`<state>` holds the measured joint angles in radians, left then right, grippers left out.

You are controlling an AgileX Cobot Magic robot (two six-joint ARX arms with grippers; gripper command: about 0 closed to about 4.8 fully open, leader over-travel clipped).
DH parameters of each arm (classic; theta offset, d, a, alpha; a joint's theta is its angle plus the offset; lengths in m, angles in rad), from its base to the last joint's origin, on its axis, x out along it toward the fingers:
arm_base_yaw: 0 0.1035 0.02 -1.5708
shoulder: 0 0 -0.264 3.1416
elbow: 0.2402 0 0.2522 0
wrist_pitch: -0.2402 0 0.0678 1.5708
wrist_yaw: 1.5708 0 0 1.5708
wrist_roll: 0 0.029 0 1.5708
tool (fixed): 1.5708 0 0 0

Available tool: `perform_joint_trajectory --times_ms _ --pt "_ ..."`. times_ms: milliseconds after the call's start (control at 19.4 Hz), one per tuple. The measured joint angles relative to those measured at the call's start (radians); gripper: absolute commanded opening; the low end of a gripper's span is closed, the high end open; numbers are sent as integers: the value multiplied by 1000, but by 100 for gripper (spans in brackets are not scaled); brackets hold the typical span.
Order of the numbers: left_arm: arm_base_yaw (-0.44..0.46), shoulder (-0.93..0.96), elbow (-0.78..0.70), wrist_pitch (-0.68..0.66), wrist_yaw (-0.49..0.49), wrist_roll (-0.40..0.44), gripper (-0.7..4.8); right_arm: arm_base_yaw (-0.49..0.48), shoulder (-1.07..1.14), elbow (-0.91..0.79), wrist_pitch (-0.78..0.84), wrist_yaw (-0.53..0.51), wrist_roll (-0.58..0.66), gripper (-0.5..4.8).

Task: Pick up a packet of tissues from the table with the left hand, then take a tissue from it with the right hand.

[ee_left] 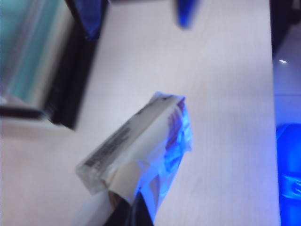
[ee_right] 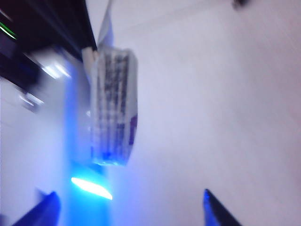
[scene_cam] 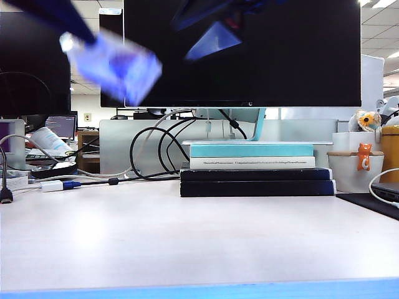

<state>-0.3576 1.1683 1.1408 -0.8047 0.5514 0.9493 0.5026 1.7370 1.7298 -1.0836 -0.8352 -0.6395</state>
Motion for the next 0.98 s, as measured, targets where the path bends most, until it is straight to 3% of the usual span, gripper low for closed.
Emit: perform_joint_trajectory --times_ms 52,103,155,206,258,309,516,619,825,980 --pt "-6 -32 0 -2 3 0 -6 -60 0 0 -12 -185 -1 379" --pt "-7 -50 0 -4 9 0 -6 -89 0 0 -15 -296 -1 383" --pt "-7 -74 0 -7 38 0 -6 -116 0 0 -18 -394 0 427" --pt "-5 -101 0 -6 115 0 -6 -154 0 0 -26 -553 8 479" --pt "-8 -122 0 -5 227 0 -6 -184 0 1 -35 -685 83 479" --pt "-19 -127 0 -5 259 0 -6 -190 0 1 -42 -686 155 479" --pt "-110 -129 0 -3 253 5 -6 -167 0 0 -125 -702 180 479" --pt "-159 -157 0 10 178 31 -6 -129 0 0 -276 -668 159 479" --pt "-162 -183 2 68 117 60 -6 -77 -7 -16 -294 -626 171 479" --pt "-163 -213 2 117 225 69 -6 -13 -11 -16 -295 -598 172 479"
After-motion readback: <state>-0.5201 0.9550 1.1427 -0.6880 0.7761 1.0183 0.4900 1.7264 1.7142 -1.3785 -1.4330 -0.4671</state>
